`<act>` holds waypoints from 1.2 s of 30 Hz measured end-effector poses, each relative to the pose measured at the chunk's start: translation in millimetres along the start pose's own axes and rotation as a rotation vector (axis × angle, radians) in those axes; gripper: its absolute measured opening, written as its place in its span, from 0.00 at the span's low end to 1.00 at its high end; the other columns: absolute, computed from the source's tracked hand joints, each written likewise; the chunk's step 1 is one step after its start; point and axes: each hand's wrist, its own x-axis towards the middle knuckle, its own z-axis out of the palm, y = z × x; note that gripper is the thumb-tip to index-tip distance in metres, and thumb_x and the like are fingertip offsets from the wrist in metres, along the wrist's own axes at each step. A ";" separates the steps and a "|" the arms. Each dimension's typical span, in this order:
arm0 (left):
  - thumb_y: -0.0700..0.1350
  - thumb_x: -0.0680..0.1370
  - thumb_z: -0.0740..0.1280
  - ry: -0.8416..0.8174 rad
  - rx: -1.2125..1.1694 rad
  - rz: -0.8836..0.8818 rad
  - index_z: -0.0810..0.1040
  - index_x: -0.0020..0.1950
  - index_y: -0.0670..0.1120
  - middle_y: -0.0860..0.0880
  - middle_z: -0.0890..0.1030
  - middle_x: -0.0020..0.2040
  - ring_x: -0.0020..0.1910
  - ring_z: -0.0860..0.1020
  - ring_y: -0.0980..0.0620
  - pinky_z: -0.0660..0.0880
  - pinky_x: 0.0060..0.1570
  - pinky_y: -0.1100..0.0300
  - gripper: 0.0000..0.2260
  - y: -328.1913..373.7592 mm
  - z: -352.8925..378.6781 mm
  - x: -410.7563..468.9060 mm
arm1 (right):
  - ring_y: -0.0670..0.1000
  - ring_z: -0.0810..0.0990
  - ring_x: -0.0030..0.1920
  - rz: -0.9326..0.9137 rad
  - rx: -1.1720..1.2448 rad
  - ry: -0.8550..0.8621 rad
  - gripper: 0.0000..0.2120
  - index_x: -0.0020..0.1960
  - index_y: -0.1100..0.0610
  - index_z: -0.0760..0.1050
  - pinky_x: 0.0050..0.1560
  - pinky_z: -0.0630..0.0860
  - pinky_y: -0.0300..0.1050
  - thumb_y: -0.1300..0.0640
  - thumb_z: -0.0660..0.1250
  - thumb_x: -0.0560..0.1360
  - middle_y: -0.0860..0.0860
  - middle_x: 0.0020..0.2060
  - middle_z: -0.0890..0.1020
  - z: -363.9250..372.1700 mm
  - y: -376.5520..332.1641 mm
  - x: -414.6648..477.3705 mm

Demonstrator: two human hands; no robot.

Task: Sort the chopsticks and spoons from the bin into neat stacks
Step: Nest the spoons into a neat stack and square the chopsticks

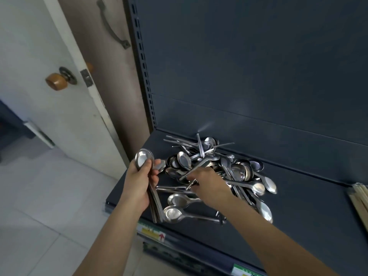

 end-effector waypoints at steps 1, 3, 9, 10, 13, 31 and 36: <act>0.39 0.81 0.59 0.002 0.024 0.013 0.73 0.59 0.46 0.48 0.83 0.41 0.32 0.74 0.57 0.72 0.26 0.69 0.08 0.3 -6.3 -0.1 | 0.52 0.72 0.63 -0.022 -0.057 -0.023 0.17 0.63 0.53 0.75 0.62 0.71 0.44 0.62 0.67 0.75 0.52 0.61 0.76 1.7 -0.4 3.7; 0.39 0.81 0.60 0.003 0.049 0.033 0.73 0.60 0.45 0.49 0.83 0.39 0.31 0.78 0.58 0.75 0.28 0.67 0.09 1.3 -17.6 -1.0 | 0.53 0.70 0.64 -0.054 -0.125 -0.067 0.18 0.64 0.53 0.74 0.64 0.69 0.47 0.60 0.67 0.75 0.52 0.60 0.75 4.3 -2.3 10.2; 0.39 0.80 0.61 0.031 0.057 0.015 0.73 0.62 0.44 0.47 0.84 0.43 0.33 0.79 0.57 0.76 0.29 0.66 0.10 -0.2 -40.7 -4.3 | 0.53 0.70 0.62 -0.173 -0.114 -0.214 0.17 0.61 0.54 0.76 0.60 0.69 0.47 0.50 0.68 0.74 0.52 0.58 0.74 10.0 -24.7 16.1; 0.39 0.80 0.61 0.028 0.060 0.003 0.73 0.62 0.44 0.46 0.83 0.44 0.34 0.80 0.57 0.76 0.29 0.66 0.10 -1.9 -43.2 -5.2 | 0.52 0.70 0.61 -0.200 -0.101 -0.244 0.19 0.61 0.53 0.76 0.59 0.70 0.47 0.48 0.69 0.72 0.52 0.57 0.75 12.0 -27.4 15.1; 0.39 0.80 0.61 0.017 0.092 -0.036 0.73 0.60 0.43 0.45 0.83 0.44 0.36 0.80 0.55 0.77 0.30 0.64 0.09 -8.4 -47.9 -8.1 | 0.51 0.68 0.62 -0.290 -0.158 -0.312 0.28 0.66 0.51 0.72 0.58 0.67 0.44 0.46 0.72 0.69 0.50 0.59 0.74 18.5 -29.1 12.4; 0.38 0.80 0.61 0.004 0.138 -0.117 0.72 0.61 0.42 0.43 0.82 0.46 0.38 0.80 0.53 0.78 0.32 0.64 0.09 -32.0 -51.4 -24.5 | 0.53 0.72 0.58 -0.325 -0.346 -0.192 0.13 0.58 0.55 0.75 0.44 0.63 0.41 0.61 0.64 0.73 0.52 0.53 0.74 36.8 -18.3 17.0; 0.38 0.81 0.60 0.009 0.121 -0.120 0.72 0.61 0.42 0.41 0.82 0.46 0.38 0.80 0.52 0.79 0.33 0.62 0.10 -33.6 -46.3 -25.4 | 0.52 0.76 0.55 -0.229 -0.149 -0.161 0.13 0.57 0.51 0.77 0.50 0.70 0.44 0.59 0.65 0.74 0.49 0.53 0.77 32.6 -13.0 17.0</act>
